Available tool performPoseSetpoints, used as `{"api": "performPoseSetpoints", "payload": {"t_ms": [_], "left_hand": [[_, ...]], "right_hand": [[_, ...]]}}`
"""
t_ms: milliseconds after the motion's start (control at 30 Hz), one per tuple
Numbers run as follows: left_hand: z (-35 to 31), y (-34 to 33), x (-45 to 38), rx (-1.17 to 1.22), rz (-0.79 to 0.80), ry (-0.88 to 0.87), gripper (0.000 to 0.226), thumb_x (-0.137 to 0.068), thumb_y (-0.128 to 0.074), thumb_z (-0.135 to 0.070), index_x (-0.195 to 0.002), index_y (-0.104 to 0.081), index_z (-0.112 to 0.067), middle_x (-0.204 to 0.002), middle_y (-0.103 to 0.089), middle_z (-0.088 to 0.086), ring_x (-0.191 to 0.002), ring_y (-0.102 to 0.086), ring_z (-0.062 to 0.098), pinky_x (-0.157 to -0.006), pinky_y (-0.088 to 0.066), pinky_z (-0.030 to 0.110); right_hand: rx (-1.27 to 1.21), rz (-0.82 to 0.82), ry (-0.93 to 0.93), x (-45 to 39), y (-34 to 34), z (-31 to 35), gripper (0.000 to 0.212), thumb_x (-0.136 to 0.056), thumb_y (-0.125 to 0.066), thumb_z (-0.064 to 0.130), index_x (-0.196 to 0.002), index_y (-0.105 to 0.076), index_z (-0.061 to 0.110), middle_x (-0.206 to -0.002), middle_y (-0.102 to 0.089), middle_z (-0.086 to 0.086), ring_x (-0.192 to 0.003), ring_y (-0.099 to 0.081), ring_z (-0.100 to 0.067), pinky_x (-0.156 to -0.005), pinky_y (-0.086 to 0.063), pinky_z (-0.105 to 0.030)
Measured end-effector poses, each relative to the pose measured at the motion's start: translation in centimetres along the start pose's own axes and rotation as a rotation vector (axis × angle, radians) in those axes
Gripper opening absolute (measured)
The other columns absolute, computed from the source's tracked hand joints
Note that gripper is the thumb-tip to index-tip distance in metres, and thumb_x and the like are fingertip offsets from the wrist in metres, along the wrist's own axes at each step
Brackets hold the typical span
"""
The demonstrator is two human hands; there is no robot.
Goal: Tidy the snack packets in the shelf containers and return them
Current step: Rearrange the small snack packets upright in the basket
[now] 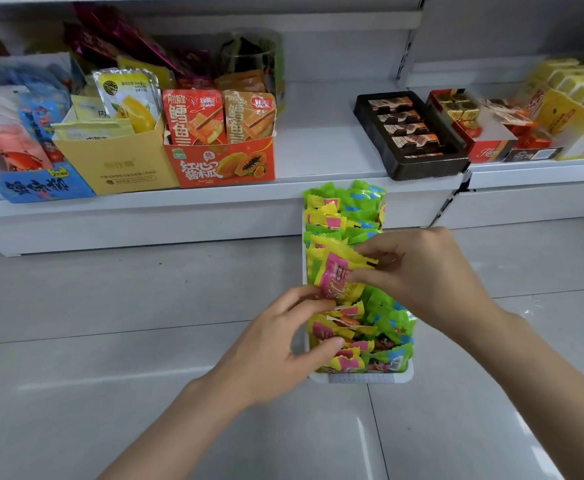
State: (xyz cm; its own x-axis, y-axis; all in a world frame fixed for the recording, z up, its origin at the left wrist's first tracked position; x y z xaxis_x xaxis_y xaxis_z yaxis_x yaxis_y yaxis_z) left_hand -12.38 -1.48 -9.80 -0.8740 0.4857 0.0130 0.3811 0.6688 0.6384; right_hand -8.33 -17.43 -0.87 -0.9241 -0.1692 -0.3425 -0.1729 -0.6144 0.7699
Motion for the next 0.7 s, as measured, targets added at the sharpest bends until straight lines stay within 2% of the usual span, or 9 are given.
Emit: {"api": "performPoseSetpoints", "payload": {"t_ms": [33,133,200,300,433,567,700], "left_hand": [[0.1,0.0,-0.1,0.01,0.001,0.009,0.044,-0.09,-0.061,-0.057,-0.13,-0.06,-0.039,-0.139,-0.041,-0.03,-0.127,-0.041,-0.013,-0.099,-0.027,0.0],[0.2,0.0,-0.5,0.048,-0.005,0.04,0.042,-0.089,-0.059,-0.059,-0.125,-0.062,-0.038,-0.14,-0.043,-0.027,-0.127,-0.043,-0.012,-0.101,-0.031,0.005],[0.3,-0.1,-0.4,0.067,-0.01,0.048,0.043,-0.087,-0.059,-0.058,-0.124,-0.064,-0.037,-0.139,-0.041,-0.025,-0.127,-0.044,-0.01,-0.1,-0.032,0.005],[0.7,-0.3,0.1,0.096,-0.007,0.068,0.042,-0.087,-0.061,-0.057,-0.124,-0.063,-0.038,-0.138,-0.039,-0.021,-0.128,-0.043,-0.007,-0.103,-0.034,0.01],[0.7,-0.2,0.1,0.106,-0.018,0.075,0.043,-0.087,-0.063,-0.055,-0.125,-0.064,-0.034,-0.132,-0.041,-0.019,-0.128,-0.045,-0.003,-0.104,-0.037,0.015],[0.4,-0.1,0.1,0.103,-0.009,0.063,0.043,-0.088,-0.064,-0.053,-0.126,-0.063,-0.033,-0.128,-0.043,-0.02,-0.125,-0.046,-0.005,-0.101,-0.036,0.009],[0.3,-0.1,0.1,0.105,-0.021,0.048,0.044,-0.087,-0.064,-0.052,-0.127,-0.064,-0.032,-0.127,-0.046,-0.018,-0.124,-0.047,-0.004,-0.099,-0.035,0.007]], "right_hand": [[0.048,-0.022,0.03,0.0,0.2,0.3,0.029,-0.065,-0.091,0.031,-0.086,-0.081,0.015,-0.073,-0.076,0.002,-0.061,-0.064,-0.003,-0.064,-0.048,-0.01],[0.078,-0.109,0.051,-0.8,0.4,0.7,0.018,-0.069,-0.09,0.018,-0.082,-0.08,0.01,-0.072,-0.075,-0.003,-0.06,-0.068,-0.017,-0.064,-0.056,-0.028],[0.077,-0.075,0.078,-1.2,-0.7,0.9,0.014,-0.071,-0.088,0.012,-0.081,-0.079,0.009,-0.074,-0.075,-0.004,-0.063,-0.069,-0.021,-0.064,-0.058,-0.034],[0.061,0.026,0.114,-0.3,-2.7,0.9,0.013,-0.069,-0.086,0.003,-0.079,-0.08,0.009,-0.076,-0.075,-0.003,-0.067,-0.07,-0.021,-0.063,-0.058,-0.034],[0.117,0.236,-0.012,0.1,-5.4,-0.3,0.007,-0.079,-0.081,0.015,-0.084,-0.079,0.011,-0.081,-0.076,-0.004,-0.079,-0.069,-0.026,-0.072,-0.054,-0.04],[0.256,0.312,-0.091,-1.3,-4.6,-1.0,0.019,-0.082,-0.078,0.041,-0.091,-0.08,0.024,-0.09,-0.075,0.003,-0.09,-0.066,-0.017,-0.078,-0.054,-0.036],[0.32,0.347,-0.123,-1.3,-4.8,-0.8,0.012,-0.083,-0.078,0.038,-0.091,-0.08,0.03,-0.093,-0.074,0.007,-0.096,-0.064,-0.016,-0.077,-0.053,-0.032]]}}
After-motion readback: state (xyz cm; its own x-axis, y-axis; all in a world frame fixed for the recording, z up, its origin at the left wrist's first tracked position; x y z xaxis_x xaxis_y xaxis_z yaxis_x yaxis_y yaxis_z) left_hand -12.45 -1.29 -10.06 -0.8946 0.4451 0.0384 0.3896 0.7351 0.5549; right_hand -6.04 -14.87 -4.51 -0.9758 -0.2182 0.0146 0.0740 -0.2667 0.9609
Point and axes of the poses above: each hand's wrist, its own x-axis away from the middle knuckle, its own y-axis out of the back of the hand, z = x × y, the point moved 9 cm from there along -x, towards the middle knuckle
